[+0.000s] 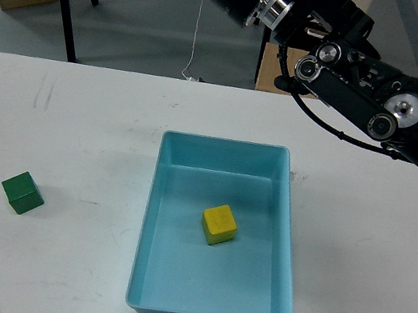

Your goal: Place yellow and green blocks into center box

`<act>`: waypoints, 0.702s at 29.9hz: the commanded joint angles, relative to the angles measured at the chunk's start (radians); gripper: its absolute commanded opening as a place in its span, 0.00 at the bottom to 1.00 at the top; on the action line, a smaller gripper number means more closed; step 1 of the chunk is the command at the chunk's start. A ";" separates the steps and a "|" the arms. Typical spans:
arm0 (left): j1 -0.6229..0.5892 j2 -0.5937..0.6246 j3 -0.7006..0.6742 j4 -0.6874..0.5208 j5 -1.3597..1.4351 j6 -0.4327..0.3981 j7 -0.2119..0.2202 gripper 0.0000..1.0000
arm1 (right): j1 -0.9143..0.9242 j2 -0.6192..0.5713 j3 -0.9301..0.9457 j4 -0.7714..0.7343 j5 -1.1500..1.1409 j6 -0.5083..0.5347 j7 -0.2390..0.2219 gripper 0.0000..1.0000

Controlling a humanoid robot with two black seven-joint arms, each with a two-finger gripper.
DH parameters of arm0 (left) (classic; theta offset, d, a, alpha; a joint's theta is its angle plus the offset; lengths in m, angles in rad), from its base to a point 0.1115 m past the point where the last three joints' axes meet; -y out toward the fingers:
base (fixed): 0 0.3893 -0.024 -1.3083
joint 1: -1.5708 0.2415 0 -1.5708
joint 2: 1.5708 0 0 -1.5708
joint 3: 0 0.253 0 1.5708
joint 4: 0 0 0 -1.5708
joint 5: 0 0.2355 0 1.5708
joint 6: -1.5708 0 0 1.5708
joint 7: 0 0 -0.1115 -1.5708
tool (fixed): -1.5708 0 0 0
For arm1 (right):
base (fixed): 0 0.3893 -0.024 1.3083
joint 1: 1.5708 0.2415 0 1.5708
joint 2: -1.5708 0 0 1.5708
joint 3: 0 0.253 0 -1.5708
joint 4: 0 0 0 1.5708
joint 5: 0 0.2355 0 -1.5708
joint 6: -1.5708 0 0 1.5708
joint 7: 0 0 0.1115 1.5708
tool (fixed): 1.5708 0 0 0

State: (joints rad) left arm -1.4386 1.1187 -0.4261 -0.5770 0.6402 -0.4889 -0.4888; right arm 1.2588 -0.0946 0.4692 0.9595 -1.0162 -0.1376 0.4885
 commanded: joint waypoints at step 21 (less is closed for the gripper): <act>-0.062 0.015 0.348 -0.891 1.157 0.000 0.000 1.00 | -0.591 -0.365 0.480 0.410 0.110 -0.037 0.000 0.99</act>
State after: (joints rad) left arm -1.5164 1.1434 -0.1787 -1.4283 1.7087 -0.4886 -0.4889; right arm 0.7563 -0.3865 0.8964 1.2822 -0.9064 -0.1736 0.4887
